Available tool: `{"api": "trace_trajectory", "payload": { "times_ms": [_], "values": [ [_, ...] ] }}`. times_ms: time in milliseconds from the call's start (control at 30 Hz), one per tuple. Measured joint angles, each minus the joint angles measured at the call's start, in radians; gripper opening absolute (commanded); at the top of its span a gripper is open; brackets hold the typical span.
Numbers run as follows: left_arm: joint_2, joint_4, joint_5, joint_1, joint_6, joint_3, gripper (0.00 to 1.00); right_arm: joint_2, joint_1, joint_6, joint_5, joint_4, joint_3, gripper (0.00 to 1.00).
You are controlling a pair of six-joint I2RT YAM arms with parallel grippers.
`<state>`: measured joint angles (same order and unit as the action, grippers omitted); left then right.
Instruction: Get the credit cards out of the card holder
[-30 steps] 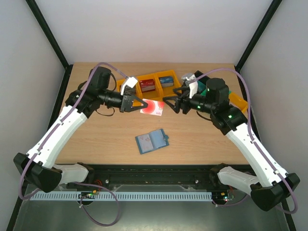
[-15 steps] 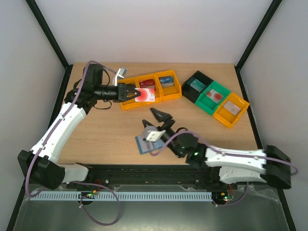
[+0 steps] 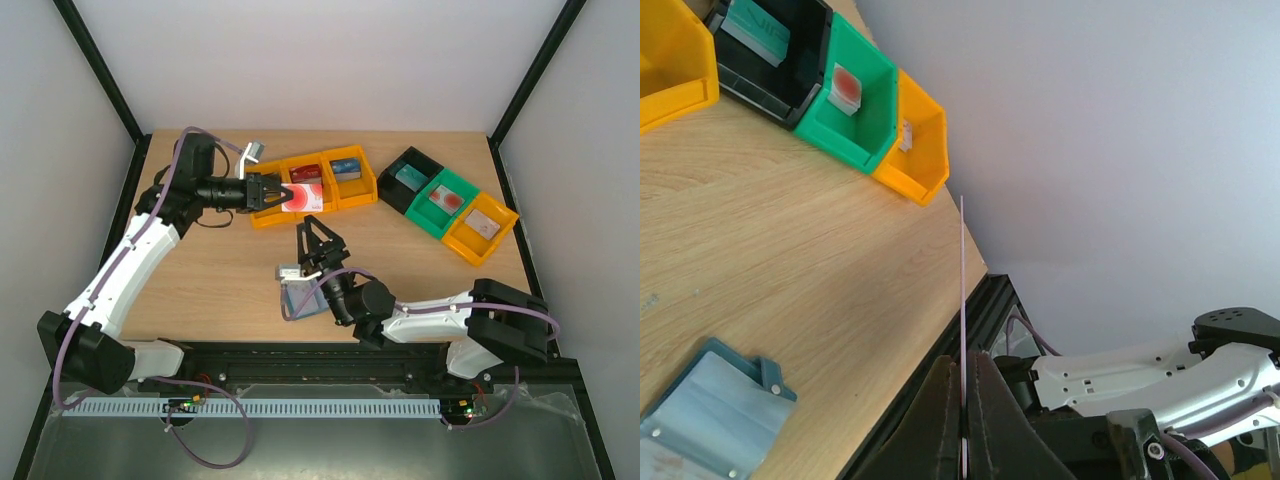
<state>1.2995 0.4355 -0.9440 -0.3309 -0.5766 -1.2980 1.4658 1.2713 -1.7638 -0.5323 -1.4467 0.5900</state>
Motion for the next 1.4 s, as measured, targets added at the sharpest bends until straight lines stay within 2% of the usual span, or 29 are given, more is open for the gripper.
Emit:
{"api": "trace_trajectory", "payload": {
  "times_ms": [233, 333, 400, 433, 467, 500, 733, 767, 800, 833, 867, 933, 1033, 1100, 1167, 1233, 1333, 1400],
  "values": [
    [0.0, -0.008, -0.019, 0.0, -0.002, 0.012, 0.02, 0.014, -0.032, -0.052, -0.005, -0.027, 0.011, 0.48],
    [0.0, -0.011, -0.025, 0.0, -0.003, 0.016, 0.02, 0.043, -0.066, -0.062, 0.0, -0.027, 0.035, 0.41],
    [0.0, -0.011, -0.027, -0.003, -0.003, 0.017, 0.02, 0.056, -0.084, -0.063, 0.002, -0.026, 0.045, 0.29],
    [0.0, -0.012, -0.028, -0.003, -0.003, 0.017, 0.02, 0.06, -0.09, -0.064, 0.002, -0.025, 0.049, 0.2],
    [0.0, -0.012, -0.028, -0.005, -0.003, 0.017, 0.02, 0.063, -0.094, -0.068, 0.002, -0.024, 0.055, 0.06],
    [0.0, -0.013, -0.029, -0.007, -0.003, 0.017, 0.02, 0.064, -0.098, -0.063, 0.002, -0.022, 0.062, 0.02],
    [-0.003, -0.041, -0.04, -0.009, -0.006, 0.016, 0.02, 0.078, -0.1, -0.066, -0.02, -0.015, 0.081, 0.02],
    [-0.003, -0.043, -0.041, -0.009, -0.006, 0.016, 0.07, 0.078, -0.1, -0.065, -0.025, -0.013, 0.084, 0.02],
    [-0.003, -0.045, -0.041, -0.009, -0.006, 0.016, 0.34, 0.077, -0.1, -0.063, -0.03, -0.01, 0.087, 0.02],
    [-0.003, -0.047, -0.039, -0.009, -0.006, 0.016, 0.85, 0.076, -0.1, -0.056, -0.036, 0.002, 0.09, 0.02],
    [-0.003, -0.046, -0.034, -0.009, -0.003, 0.016, 0.96, 0.072, -0.1, -0.046, -0.042, 0.013, 0.092, 0.02],
    [-0.003, -0.033, -0.034, -0.009, 0.002, 0.016, 1.0, 0.051, -0.101, -0.005, -0.063, 0.068, 0.11, 0.02],
    [-0.002, 0.009, -0.021, 0.007, 0.018, 0.01, 0.99, -0.021, -0.114, 0.122, -0.116, 0.26, 0.17, 0.02],
    [0.012, 0.08, 0.0, 0.052, 0.053, -0.025, 1.0, -0.096, -0.175, 0.304, -0.121, 0.535, 0.264, 0.02],
    [0.048, 0.167, 0.071, 0.132, 0.138, -0.107, 1.0, -0.151, -0.306, 0.528, -0.067, 0.834, 0.407, 0.02],
    [0.075, 0.217, 0.152, 0.165, 0.216, -0.167, 1.0, -0.185, -0.485, 0.721, 0.012, 1.079, 0.536, 0.02],
    [0.128, 0.281, 0.347, 0.18, 0.391, -0.272, 1.0, -0.217, -0.716, 0.906, 0.085, 1.354, 0.617, 0.02],
    [0.159, 0.316, 0.442, 0.18, 0.49, -0.301, 0.99, -0.198, -0.81, 0.983, 0.154, 1.513, 0.649, 0.02]
  ]
}}
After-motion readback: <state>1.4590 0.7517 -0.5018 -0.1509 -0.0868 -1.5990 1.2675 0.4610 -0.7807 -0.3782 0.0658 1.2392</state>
